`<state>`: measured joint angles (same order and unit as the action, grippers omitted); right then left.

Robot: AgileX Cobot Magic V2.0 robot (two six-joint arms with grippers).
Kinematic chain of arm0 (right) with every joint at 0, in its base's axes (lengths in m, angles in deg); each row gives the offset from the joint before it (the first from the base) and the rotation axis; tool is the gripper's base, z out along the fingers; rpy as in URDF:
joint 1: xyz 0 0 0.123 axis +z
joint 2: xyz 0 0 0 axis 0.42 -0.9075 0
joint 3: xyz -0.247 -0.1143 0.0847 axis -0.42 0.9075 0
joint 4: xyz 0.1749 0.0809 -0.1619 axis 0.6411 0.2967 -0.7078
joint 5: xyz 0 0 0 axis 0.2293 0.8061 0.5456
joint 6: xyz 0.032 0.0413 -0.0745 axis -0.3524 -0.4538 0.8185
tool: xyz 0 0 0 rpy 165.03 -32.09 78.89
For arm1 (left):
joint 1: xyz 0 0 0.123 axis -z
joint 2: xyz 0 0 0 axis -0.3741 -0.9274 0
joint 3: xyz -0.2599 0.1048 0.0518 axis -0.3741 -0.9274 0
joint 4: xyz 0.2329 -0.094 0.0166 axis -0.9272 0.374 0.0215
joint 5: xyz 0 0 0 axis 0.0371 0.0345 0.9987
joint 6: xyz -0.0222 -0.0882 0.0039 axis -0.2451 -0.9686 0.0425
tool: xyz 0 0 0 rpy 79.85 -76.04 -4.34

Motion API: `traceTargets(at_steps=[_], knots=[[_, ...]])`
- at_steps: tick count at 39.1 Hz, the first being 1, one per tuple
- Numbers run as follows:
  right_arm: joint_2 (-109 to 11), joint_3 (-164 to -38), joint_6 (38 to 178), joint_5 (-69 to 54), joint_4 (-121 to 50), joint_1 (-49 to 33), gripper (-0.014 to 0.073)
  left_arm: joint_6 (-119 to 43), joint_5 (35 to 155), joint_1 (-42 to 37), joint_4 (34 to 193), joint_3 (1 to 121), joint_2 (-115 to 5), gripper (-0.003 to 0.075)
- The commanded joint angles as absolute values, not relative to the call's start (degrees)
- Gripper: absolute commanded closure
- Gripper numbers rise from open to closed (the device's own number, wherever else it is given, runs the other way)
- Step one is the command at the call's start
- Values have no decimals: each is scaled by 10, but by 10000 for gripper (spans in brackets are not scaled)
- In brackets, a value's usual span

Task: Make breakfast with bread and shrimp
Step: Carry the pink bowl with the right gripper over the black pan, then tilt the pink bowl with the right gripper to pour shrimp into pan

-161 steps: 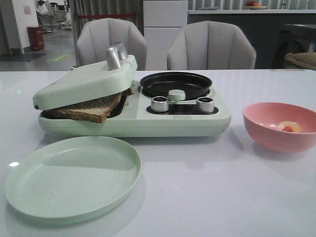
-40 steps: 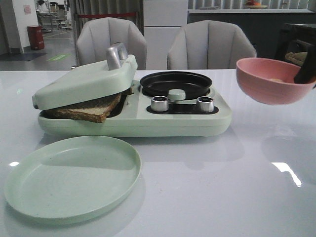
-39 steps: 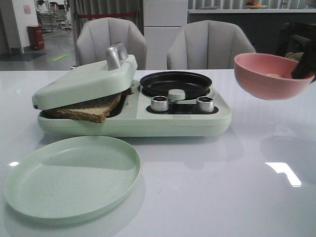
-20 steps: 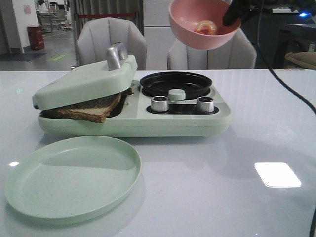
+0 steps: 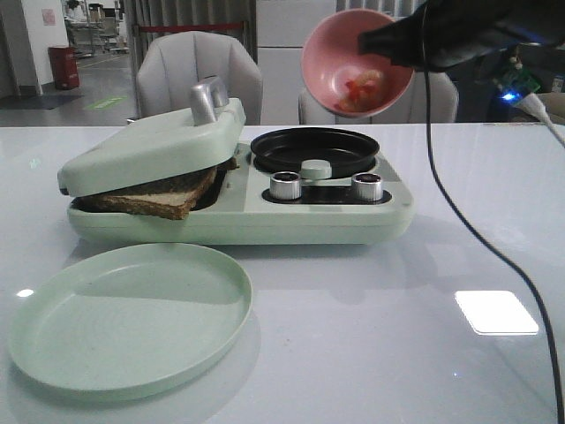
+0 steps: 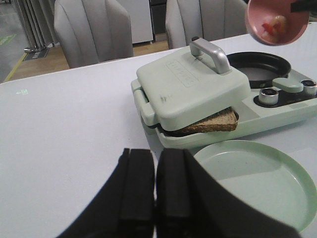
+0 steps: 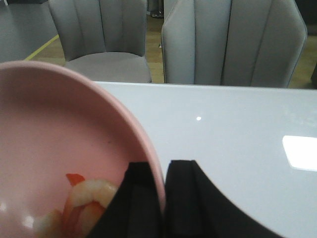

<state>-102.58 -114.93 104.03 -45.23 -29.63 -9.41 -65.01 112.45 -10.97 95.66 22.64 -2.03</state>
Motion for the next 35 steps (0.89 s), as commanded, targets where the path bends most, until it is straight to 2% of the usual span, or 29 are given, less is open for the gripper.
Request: traceTargets(at_steps=[1, 7, 14, 19, 29, 35], knots=[[-1014, -1156, 1033, -576, -402, -88, 454, -658, 1077, -105, 964, 242, -27, 606], [-1038, -1128, 1002, -713, -483, -87, 454, -658, 1077, -105, 965, 242, -27, 606], [-1057, -1103, 1032, -879, -562, -87, 454, -658, 1077, -105, 965, 242, -27, 606], [-1058, -1103, 1091, -866, -612, -86, 454, -658, 1077, -105, 965, 242, -27, 606], [-1061, -1121, 1256, -824, -599, -87, 454, -658, 1077, -105, 965, 242, -27, 606], [-1076, -1153, 1275, -787, -594, -87, 454, -658, 1077, -105, 965, 242, -27, 606]])
